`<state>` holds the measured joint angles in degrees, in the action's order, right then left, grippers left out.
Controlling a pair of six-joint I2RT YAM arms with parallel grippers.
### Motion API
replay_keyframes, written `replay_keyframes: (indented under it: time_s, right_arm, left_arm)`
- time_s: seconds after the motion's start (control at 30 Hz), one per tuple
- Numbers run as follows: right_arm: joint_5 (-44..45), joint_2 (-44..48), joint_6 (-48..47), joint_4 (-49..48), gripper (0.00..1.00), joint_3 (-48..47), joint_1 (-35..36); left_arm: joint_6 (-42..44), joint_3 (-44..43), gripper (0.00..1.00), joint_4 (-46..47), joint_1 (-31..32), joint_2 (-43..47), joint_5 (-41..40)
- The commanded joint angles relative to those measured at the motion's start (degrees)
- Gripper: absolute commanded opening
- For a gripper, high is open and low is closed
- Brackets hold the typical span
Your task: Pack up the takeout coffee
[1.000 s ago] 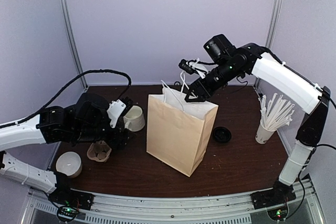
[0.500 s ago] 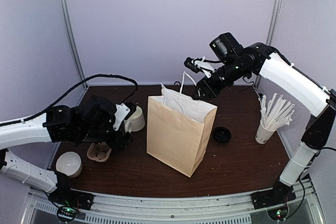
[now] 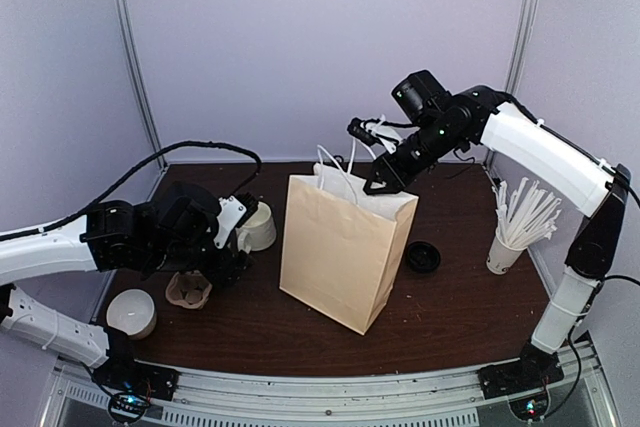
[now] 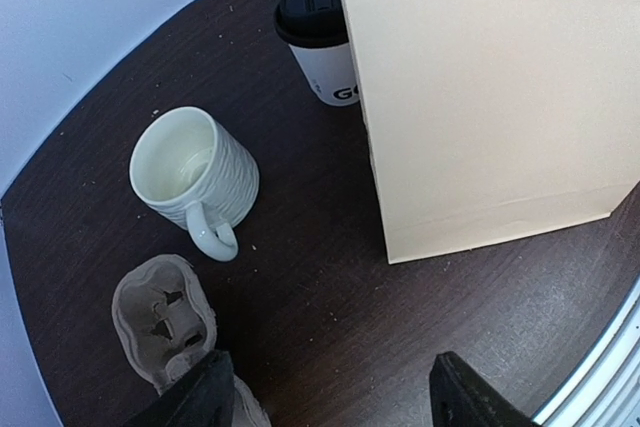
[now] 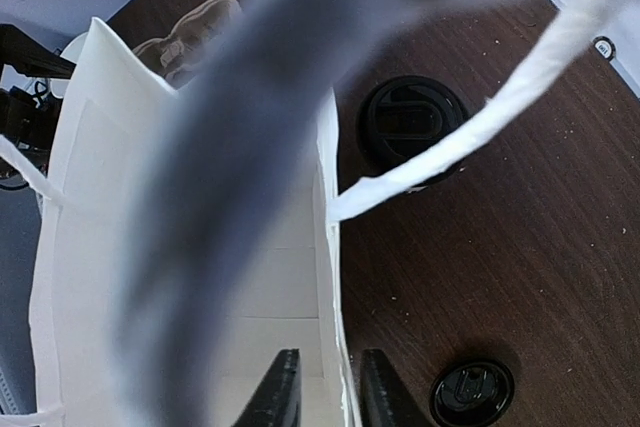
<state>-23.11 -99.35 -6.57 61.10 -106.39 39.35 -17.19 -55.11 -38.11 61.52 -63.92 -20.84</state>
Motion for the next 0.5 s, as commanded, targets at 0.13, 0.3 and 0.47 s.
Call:
replay_keyframes:
  time_s: [0.13, 0.3, 0.47]
  right_arm:
    - [-5.5, 2.2, -2.8, 1.2, 0.0, -2.4, -0.8]
    - [-6.5, 5.6, -8.7, 3.2, 0.0, -2.4, -1.1]
    - [-8.5, 6.9, -11.3, 5.3, 0.0, -2.2, -1.8]
  left_arm:
    - [-0.8, -3.1, 0.71, -5.2, 0.0, 1.0, -3.1]
    - [-5.2, -9.3, 0.74, -17.2, -2.4, -0.5, -5.8]
    - [-12.2, -13.6, 0.69, -30.6, -11.5, -2.8, -0.4]
